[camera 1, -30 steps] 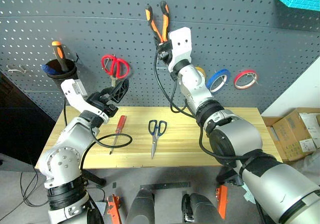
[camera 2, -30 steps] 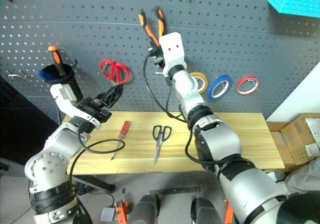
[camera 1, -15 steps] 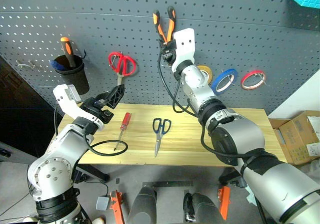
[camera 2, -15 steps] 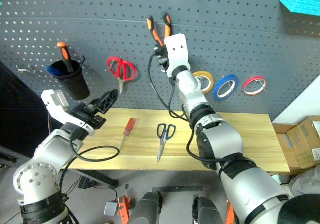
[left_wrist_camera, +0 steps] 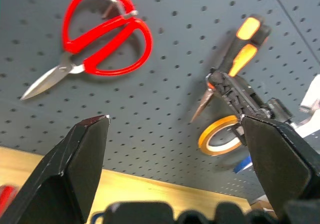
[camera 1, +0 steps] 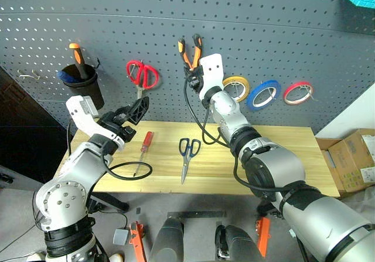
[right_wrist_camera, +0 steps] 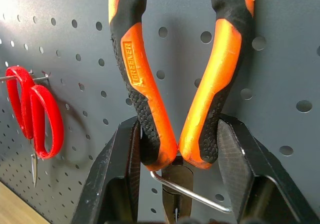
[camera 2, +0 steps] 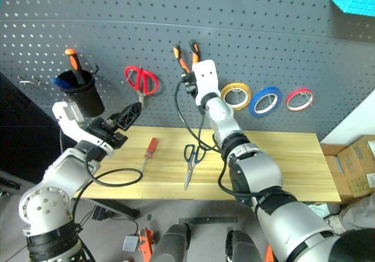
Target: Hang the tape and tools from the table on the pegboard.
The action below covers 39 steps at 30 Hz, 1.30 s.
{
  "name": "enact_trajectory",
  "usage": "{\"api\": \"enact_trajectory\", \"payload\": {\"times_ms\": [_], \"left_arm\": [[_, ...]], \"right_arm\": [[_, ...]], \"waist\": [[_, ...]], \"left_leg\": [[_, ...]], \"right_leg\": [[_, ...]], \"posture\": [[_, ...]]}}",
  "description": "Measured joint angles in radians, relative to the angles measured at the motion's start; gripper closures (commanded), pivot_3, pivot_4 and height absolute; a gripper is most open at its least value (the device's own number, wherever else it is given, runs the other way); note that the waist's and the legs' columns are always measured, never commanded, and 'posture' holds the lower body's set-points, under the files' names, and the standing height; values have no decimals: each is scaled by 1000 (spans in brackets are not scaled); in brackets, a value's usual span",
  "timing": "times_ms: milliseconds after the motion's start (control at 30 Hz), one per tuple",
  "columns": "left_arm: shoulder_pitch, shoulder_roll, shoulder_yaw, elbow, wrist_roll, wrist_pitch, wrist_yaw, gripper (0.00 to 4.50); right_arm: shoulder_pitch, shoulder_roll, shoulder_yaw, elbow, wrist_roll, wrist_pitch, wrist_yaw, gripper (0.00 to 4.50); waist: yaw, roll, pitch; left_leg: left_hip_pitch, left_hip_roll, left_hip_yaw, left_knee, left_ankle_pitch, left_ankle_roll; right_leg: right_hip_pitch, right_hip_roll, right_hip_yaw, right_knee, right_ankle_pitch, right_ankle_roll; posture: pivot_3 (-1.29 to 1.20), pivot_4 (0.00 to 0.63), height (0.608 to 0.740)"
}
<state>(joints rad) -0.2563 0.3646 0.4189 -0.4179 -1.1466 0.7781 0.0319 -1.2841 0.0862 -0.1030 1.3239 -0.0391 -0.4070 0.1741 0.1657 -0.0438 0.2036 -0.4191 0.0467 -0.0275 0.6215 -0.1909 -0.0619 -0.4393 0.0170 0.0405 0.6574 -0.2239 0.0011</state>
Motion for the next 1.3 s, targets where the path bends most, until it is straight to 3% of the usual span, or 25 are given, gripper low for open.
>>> {"api": "enact_trajectory", "payload": {"times_ms": [167, 233, 433, 500, 700, 900, 1133, 1300], "left_arm": [[-20, -14, -32, 40, 29, -22, -16, 0], [-33, -14, -51, 60, 51, -25, -31, 0], [-40, 14, -222, 178, 280, -54, -93, 0], [-45, 9, -319, 257, 410, -73, -101, 0], [-84, -83, -420, 376, 593, -108, -87, 0], [-112, -173, -500, 476, 734, -111, -74, 0], [-85, -221, -552, 500, 891, -31, 29, 0], [-46, -240, -550, 475, 958, 28, 81, 0]], "right_arm": [[14, -15, 10, -10, -14, 1, 9, 888], [28, -17, 12, -18, -17, 3, 23, 94], [156, -41, 21, -195, 5, 40, 103, 36], [299, -56, 50, -406, 22, 110, 155, 36], [676, -127, 135, -1054, 83, 484, 251, 36], [928, -262, 236, -1551, 216, 815, 379, 36], [989, -374, 299, -1656, 312, 924, 515, 36], [989, -401, 304, -1669, 360, 948, 559, 36]], "waist": [[-5, 0, 0], [-5, 0, 0], [-10, 0, -1], [-17, 0, -1], [-61, 1, -1], [-120, 2, -1], [-167, 3, 3], [-169, 3, 12]], "left_leg": [[0, 0, 0, 0, 0, 0], [0, 0, 0, 1, 0, 0], [0, -1, 1, 3, 0, 0], [-2, -2, 1, 2, 0, 0], [-9, -1, -1, 2, 0, 0], [-5, -1, 1, 3, 0, 0], [-1, -1, 2, 5, 0, 1], [-1, -1, 2, 5, 0, 1]], "right_leg": [[0, 0, 0, -1, 0, 0], [0, 0, 0, -1, 0, 0], [2, 0, 1, -1, 0, 0], [2, -1, 1, -4, 0, 0], [-3, -1, 0, -6, 6, 6], [-1, -1, 2, -6, 5, 9], [2, 0, 3, -4, 3, 6], [2, 0, 3, -4, 4, 7]], "posture": [[350, 168, 740], [337, 165, 740], [252, 156, 740], [228, 159, 740], [122, 171, 740], [77, 193, 740], [55, 232, 740], [53, 244, 740]]}}
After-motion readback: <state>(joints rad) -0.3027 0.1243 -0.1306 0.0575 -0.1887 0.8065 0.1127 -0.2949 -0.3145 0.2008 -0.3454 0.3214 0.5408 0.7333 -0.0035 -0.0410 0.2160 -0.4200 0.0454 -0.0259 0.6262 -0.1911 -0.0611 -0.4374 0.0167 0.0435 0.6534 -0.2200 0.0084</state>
